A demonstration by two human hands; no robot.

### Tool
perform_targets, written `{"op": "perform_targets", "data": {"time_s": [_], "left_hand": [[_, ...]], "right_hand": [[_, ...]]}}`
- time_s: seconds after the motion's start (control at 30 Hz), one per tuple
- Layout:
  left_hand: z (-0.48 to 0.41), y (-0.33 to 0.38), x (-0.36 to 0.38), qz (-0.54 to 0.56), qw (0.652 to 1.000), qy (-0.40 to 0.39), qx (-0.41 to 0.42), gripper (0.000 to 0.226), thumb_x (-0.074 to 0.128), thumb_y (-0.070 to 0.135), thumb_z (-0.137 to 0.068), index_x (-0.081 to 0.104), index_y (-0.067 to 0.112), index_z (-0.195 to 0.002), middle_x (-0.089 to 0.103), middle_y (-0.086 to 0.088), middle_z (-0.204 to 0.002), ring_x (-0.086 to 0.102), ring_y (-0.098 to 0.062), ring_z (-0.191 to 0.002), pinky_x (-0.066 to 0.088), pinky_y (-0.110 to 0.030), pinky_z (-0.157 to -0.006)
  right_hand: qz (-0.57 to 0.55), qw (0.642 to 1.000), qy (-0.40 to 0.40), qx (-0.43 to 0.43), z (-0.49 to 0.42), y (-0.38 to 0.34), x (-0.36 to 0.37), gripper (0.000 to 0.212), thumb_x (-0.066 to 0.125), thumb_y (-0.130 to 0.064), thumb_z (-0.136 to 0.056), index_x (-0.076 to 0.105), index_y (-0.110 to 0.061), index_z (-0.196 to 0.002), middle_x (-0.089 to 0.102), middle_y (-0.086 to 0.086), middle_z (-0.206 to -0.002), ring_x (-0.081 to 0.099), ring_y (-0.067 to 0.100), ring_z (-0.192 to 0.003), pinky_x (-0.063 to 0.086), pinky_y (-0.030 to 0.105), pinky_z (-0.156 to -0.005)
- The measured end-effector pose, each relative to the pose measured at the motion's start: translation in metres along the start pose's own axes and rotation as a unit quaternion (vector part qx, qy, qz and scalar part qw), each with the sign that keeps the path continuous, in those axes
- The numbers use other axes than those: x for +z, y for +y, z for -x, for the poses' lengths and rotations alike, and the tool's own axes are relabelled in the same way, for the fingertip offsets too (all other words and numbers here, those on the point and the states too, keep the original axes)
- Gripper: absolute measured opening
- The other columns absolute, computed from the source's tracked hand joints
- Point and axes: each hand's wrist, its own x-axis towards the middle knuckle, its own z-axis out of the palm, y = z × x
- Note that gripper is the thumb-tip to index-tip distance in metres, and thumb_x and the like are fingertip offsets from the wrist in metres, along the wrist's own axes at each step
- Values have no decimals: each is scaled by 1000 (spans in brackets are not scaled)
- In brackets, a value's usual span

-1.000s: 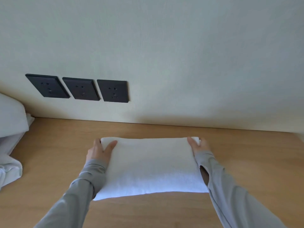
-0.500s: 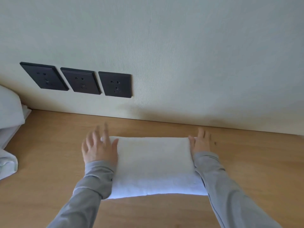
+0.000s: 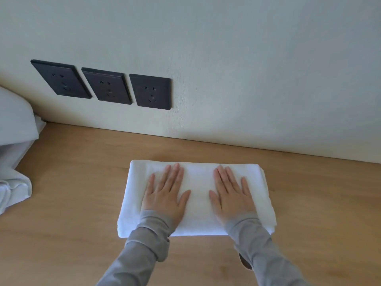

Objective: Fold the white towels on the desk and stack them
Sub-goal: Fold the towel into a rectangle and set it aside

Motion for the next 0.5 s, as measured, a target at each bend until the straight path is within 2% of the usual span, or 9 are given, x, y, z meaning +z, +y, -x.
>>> {"op": "perform_targets", "data": {"time_s": [0.13,0.27,0.3,0.37,0.43,0.5], "left_hand": [[2,-22,2,-1,1000,5,-1,66,-16,60,-78,-33,35,-136,-35,20,-145,-36,-6,-132,-23,-35,-110],[5,-28,-1,8,1000,14,19,71,-17,65,-78,-26,34,-140,-26,17,-151,-31,-7,-136,-24,-32,-110],[10,-34,-1,-2,999,22,26,73,-17,65,-80,-19,32,-144,-18,14,-154,-23,-9,-140,-21,-32,-112],[16,-45,-3,2,999,33,22,74,-13,64,-85,-2,27,-148,-2,10,-156,-6,-13,-144,-9,-34,-116],[14,-51,-4,20,999,24,27,78,-17,67,-81,-6,28,-147,-8,12,-156,-11,-10,-143,-10,-33,-116],[9,-53,-4,29,999,11,42,83,-27,70,-71,-16,31,-144,-19,13,-153,-22,-9,-140,-15,-32,-115]], "right_hand": [[11,1000,14,24,8,19,2,64,-12,-49,-84,-24,-21,-140,-28,-11,-149,-27,5,-137,-14,35,-115],[-8,999,29,10,12,26,5,63,-9,-49,-86,-19,-21,-142,-24,-12,-150,-24,5,-139,-11,34,-116],[-17,999,39,16,16,34,6,64,-9,-49,-86,-16,-21,-143,-21,-12,-151,-22,4,-139,-7,34,-117],[-45,997,61,33,23,52,8,66,-4,-46,-87,-1,-16,-146,-8,-9,-153,-11,6,-141,11,33,-118],[-66,995,72,21,23,60,10,66,2,-42,-90,13,-11,-147,0,-6,-152,-1,9,-143,20,31,-115],[-85,993,87,6,22,61,13,64,7,-41,-91,16,-8,-146,3,-5,-152,2,9,-143,15,28,-116]]}}
